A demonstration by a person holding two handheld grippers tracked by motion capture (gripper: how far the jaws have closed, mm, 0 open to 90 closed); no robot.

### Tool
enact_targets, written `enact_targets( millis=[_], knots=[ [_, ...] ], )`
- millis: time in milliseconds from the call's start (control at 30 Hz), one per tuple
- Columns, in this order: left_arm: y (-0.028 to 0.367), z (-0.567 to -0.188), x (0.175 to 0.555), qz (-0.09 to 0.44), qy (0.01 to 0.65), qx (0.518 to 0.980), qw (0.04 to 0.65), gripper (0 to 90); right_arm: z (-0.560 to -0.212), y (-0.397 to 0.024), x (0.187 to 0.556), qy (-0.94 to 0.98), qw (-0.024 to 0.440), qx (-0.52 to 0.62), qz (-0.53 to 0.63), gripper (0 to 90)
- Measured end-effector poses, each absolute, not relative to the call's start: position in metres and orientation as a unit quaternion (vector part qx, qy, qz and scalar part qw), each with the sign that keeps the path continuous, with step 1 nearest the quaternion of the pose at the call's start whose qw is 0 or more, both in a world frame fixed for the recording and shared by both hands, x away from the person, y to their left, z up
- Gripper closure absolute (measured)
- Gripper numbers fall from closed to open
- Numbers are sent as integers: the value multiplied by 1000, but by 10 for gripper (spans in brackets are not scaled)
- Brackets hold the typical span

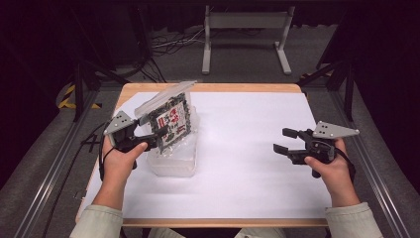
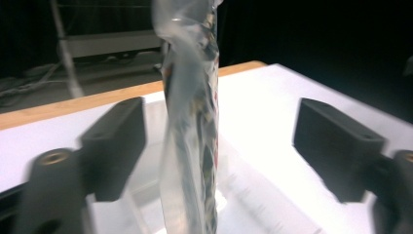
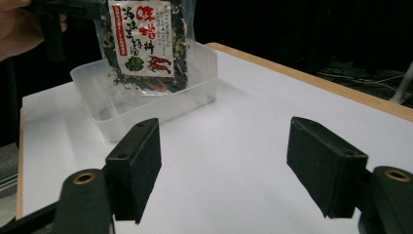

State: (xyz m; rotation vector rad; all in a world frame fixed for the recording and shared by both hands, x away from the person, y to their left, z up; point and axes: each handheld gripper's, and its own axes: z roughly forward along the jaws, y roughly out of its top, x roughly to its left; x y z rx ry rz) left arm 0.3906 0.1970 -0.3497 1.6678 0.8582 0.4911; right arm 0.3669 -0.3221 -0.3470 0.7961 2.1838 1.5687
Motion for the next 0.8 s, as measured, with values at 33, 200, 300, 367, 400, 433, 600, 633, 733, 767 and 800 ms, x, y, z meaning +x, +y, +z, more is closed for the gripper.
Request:
enact_targets(
  millis=[33, 200, 300, 367, 400, 433, 600, 633, 733, 767, 800],
  knots=[
    [199, -349, 388, 212, 365, 709, 565, 164, -347, -323, 365, 768, 172, 284, 548, 275],
    [211, -344, 371, 217, 366, 703, 570, 128, -342, -324, 360, 769, 202, 283, 536, 247],
    [224, -341, 353, 230, 366, 705, 562, 122, -342, -330, 355, 767, 213, 287, 533, 236],
    [227, -341, 349, 232, 367, 705, 560, 120, -344, -332, 354, 767, 214, 289, 532, 235],
    [234, -343, 339, 240, 368, 710, 551, 118, -348, -336, 353, 765, 215, 297, 530, 225],
    [236, -344, 336, 241, 369, 711, 548, 118, -350, -339, 352, 764, 217, 300, 528, 220],
    [244, -355, 322, 238, 361, 729, 531, 100, -361, -349, 347, 754, 223, 321, 528, 193],
    [245, -359, 320, 236, 359, 730, 531, 95, -363, -352, 346, 753, 222, 323, 529, 193],
    [250, -369, 313, 237, 358, 732, 529, 86, -370, -360, 340, 742, 223, 337, 535, 184],
    [251, -373, 311, 235, 359, 731, 530, 83, -373, -363, 338, 739, 224, 342, 535, 184],
    [253, -377, 310, 232, 363, 729, 532, 81, -376, -366, 337, 737, 226, 347, 534, 179]
  ],
)
